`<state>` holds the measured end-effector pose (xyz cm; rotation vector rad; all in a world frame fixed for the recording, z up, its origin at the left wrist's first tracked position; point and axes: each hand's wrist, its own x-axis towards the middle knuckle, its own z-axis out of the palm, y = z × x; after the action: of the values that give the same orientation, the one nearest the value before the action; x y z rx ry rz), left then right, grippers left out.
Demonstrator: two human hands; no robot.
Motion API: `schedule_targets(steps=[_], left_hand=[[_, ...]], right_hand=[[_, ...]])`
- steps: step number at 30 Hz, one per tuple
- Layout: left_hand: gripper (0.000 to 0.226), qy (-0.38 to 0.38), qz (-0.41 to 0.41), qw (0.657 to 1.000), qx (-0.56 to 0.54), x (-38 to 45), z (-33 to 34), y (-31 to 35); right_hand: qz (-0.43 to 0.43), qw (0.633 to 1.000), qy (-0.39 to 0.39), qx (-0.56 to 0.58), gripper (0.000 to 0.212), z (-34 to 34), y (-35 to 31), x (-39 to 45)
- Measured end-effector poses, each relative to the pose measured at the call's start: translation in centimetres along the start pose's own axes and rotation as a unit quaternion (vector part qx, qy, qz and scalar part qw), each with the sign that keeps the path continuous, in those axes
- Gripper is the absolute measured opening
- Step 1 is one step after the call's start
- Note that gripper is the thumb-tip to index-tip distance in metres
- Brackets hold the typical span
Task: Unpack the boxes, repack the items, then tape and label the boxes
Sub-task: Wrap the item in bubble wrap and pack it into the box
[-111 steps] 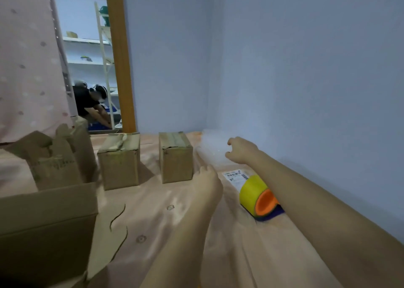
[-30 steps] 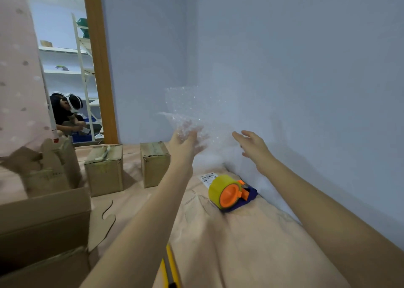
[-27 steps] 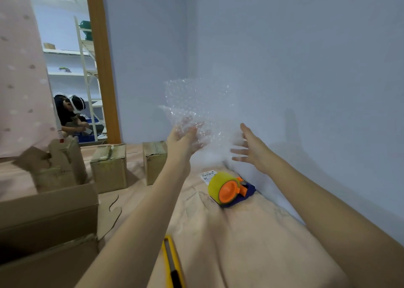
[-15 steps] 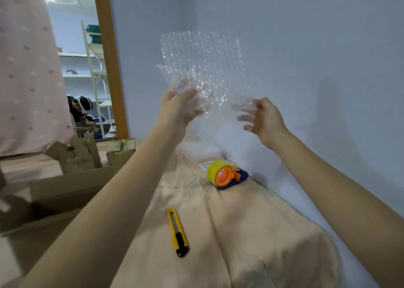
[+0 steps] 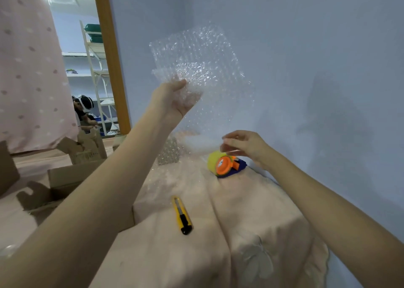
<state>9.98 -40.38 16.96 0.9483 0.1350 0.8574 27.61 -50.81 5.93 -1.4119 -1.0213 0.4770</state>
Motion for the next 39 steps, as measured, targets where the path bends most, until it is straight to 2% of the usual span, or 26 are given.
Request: schedule_targets(steps=[5,9,13,15,19,21,23,25,27,28,29,32,35,37,39], left_hand=[[0.011,0.022,-0.047,0.999,0.006,0.6,-1.0,-2.1],[0.009,0.058,-0.108,0.991,0.055,1.3,-2.0,-4.1],[0.007,0.085,-0.189,0.959,0.191,1.7,-4.8,-8.2],[0.021,0.087,-0.225,0.94,0.241,1.4,-6.6,-10.9],[0.01,0.065,-0.28,0.909,0.303,0.4,-9.6,-16.0],[0.021,0.056,-0.285,0.888,0.357,0.3,-11.3,-17.8],[0.04,0.048,-0.29,0.869,0.398,0.3,-12.2,-19.0],[0.051,0.041,-0.274,0.842,0.463,0.4,-12.7,-19.8],[0.045,0.037,-0.22,0.8,0.557,0.4,-12.6,-20.3],[0.045,0.028,-0.191,0.77,0.608,0.4,-12.6,-20.5],[0.048,0.02,-0.163,0.737,0.655,0.4,-12.7,-20.6],[0.06,0.009,-0.107,0.65,0.753,0.1,-12.7,-20.3],[0.059,-0.006,-0.101,0.603,0.791,-0.3,-12.7,-20.3],[0.056,-0.013,-0.08,0.573,0.815,-0.7,-12.9,-20.5],[0.054,-0.012,-0.037,0.562,0.826,-0.9,-13.2,-20.7]], right_hand=[[0.069,0.997,-0.005,0.027,0.007,1.3,2.1,-0.6],[0.104,0.984,0.142,0.032,0.01,0.8,4.0,-0.7],[0.114,0.967,0.228,0.027,0.02,-1.7,8.0,-1.7],[0.142,0.955,0.257,0.033,0.022,-2.6,10.2,-2.4],[0.212,0.947,0.241,0.011,0.016,-4.5,13.8,-3.6],[0.232,0.939,0.248,-0.046,0.016,-5.4,15.3,-3.8],[0.188,0.916,0.273,-0.225,0.017,-6.0,16.1,-4.1],[0.052,0.899,0.279,-0.335,0.017,-5.5,15.6,-5.1],[-0.096,0.889,0.234,-0.38,0.018,-4.5,15.0,-6.1],[-0.126,0.889,0.197,-0.393,0.017,-4.0,15.1,-6.4],[-0.115,0.894,0.159,-0.402,0.017,-3.9,15.5,-6.6],[-0.015,0.898,0.065,-0.435,0.021,-4.0,17.0,-6.7],[0.013,0.898,0.032,-0.438,0.022,-4.3,17.7,-6.6],[0.028,0.902,0.041,-0.428,0.02,-4.2,17.2,-6.5],[0.031,0.894,0.065,-0.442,0.027,-3.7,16.4,-6.2]])
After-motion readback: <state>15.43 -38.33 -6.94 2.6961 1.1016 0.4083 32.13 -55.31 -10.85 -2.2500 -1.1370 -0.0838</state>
